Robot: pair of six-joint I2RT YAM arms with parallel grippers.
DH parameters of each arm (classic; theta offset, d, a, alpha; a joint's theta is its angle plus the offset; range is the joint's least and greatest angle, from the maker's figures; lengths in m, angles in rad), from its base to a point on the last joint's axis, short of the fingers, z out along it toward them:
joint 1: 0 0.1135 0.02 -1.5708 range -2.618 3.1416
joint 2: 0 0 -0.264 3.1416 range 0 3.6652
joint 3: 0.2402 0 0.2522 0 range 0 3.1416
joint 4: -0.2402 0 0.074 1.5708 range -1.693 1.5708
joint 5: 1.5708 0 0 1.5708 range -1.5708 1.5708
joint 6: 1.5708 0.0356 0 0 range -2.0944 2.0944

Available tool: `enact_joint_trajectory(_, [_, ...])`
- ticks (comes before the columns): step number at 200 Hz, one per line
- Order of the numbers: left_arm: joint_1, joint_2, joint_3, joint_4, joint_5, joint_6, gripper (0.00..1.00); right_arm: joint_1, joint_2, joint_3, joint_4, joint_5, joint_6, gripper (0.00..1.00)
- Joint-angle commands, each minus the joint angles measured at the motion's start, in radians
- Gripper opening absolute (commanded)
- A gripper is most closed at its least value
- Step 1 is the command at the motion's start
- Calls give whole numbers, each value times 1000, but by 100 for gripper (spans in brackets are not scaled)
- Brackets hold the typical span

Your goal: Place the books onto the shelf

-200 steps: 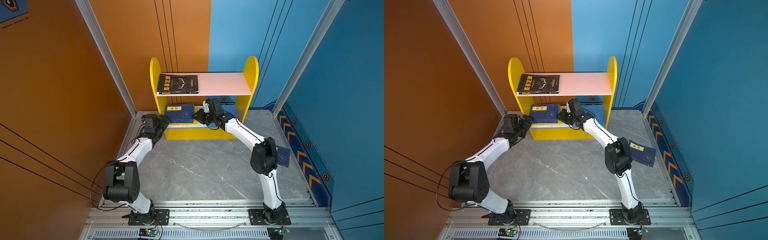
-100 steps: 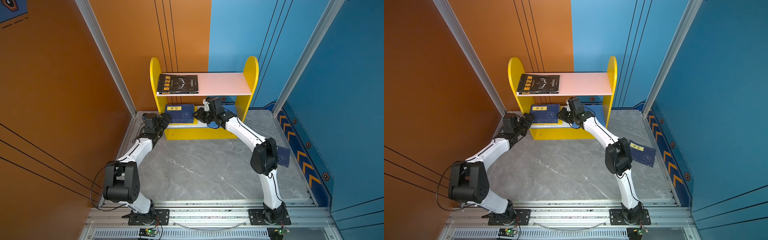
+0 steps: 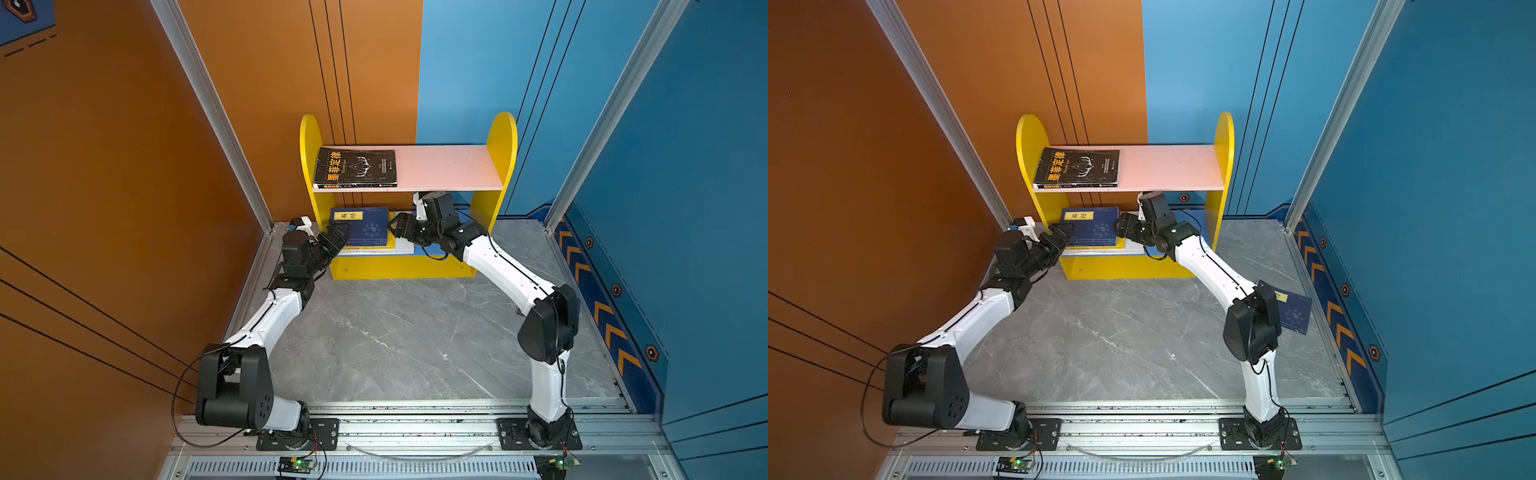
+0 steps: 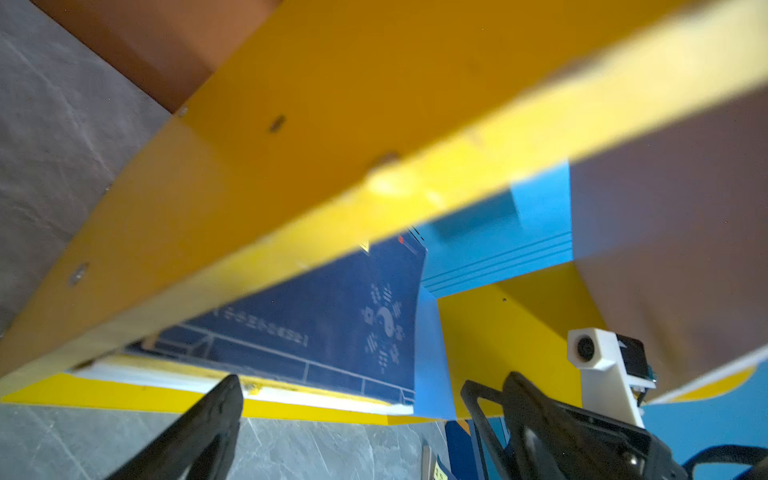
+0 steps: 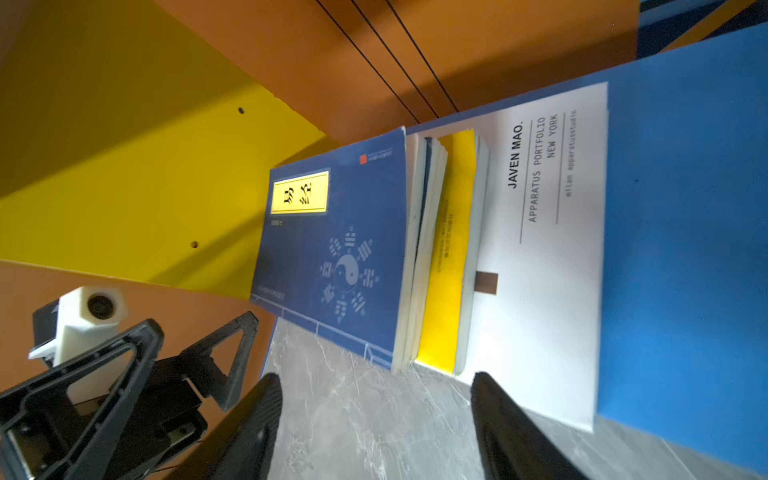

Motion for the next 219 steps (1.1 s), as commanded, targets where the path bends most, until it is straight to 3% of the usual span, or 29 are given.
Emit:
enact_joint_trajectory(1, [-8,-86,-21,-52,65,68,98,28,-89,-91,18,95,-22,79])
enact_joint_trajectory(31, [-19,-162,-17,-244,58,130,98,55,-176,-233,52,158,-2,84])
enact_joint_trajectory(74, [-62,-307,-62,-441,-72,146,98,55,-288,-370,40,236,-5,91])
enact_joint_trajectory(130, [-283,-357,-82,-490,-269,145,98,-20,-600,-623,16,494,-69,100])
enact_joint_trajectory(171, [-548,-283,-59,-452,-473,138,98,-298,-798,-793,-128,491,-40,100])
enact_joint_trajectory(207, [-752,-155,0,-428,-590,157,98,-646,-866,-926,-160,434,-81,100])
enact_joint_trajectory(219, [-801,-110,22,-418,-614,161,98,-780,-847,-945,-150,343,-98,100])
